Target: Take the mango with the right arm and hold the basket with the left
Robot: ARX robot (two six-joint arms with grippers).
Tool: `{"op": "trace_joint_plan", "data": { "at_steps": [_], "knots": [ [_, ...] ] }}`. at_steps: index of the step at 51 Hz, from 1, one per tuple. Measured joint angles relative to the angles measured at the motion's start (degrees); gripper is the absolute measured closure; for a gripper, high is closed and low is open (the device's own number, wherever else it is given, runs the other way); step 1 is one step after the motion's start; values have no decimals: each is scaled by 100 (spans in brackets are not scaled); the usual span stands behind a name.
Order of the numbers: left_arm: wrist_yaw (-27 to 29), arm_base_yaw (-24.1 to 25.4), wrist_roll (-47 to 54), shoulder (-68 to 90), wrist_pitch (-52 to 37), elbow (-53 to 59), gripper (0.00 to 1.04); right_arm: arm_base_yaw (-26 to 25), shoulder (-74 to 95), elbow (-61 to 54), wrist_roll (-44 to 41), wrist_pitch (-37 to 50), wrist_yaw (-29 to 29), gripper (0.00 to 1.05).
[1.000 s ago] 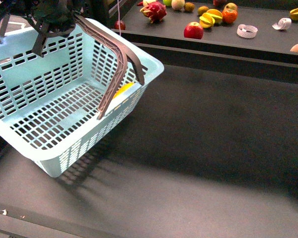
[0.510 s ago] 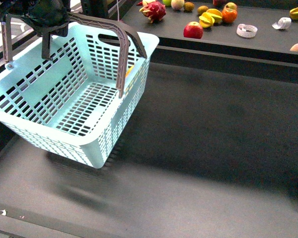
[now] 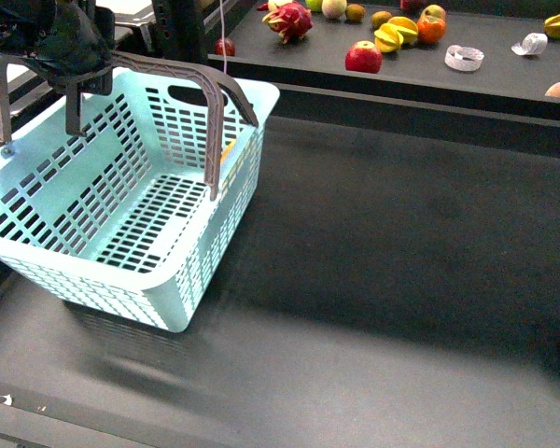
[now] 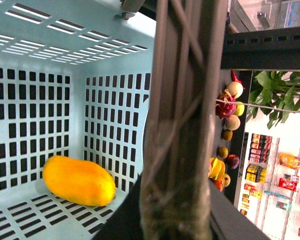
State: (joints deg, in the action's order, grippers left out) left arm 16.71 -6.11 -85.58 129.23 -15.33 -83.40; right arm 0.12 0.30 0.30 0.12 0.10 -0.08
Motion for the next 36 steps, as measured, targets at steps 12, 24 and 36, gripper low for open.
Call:
{"op": "trace_joint_plan", "data": {
  "at_steps": [12, 24, 36],
  "knots": [
    [221, -28, 33, -42, 188, 114, 44, 0, 0, 0, 0, 0, 0, 8],
    [466, -44, 442, -568, -92, 798, 5, 0, 0, 0, 0, 0, 0, 8],
    [525, -17, 1300, -1427, -719, 1794, 6, 0, 0, 0, 0, 0, 0, 8]
  ]
}}
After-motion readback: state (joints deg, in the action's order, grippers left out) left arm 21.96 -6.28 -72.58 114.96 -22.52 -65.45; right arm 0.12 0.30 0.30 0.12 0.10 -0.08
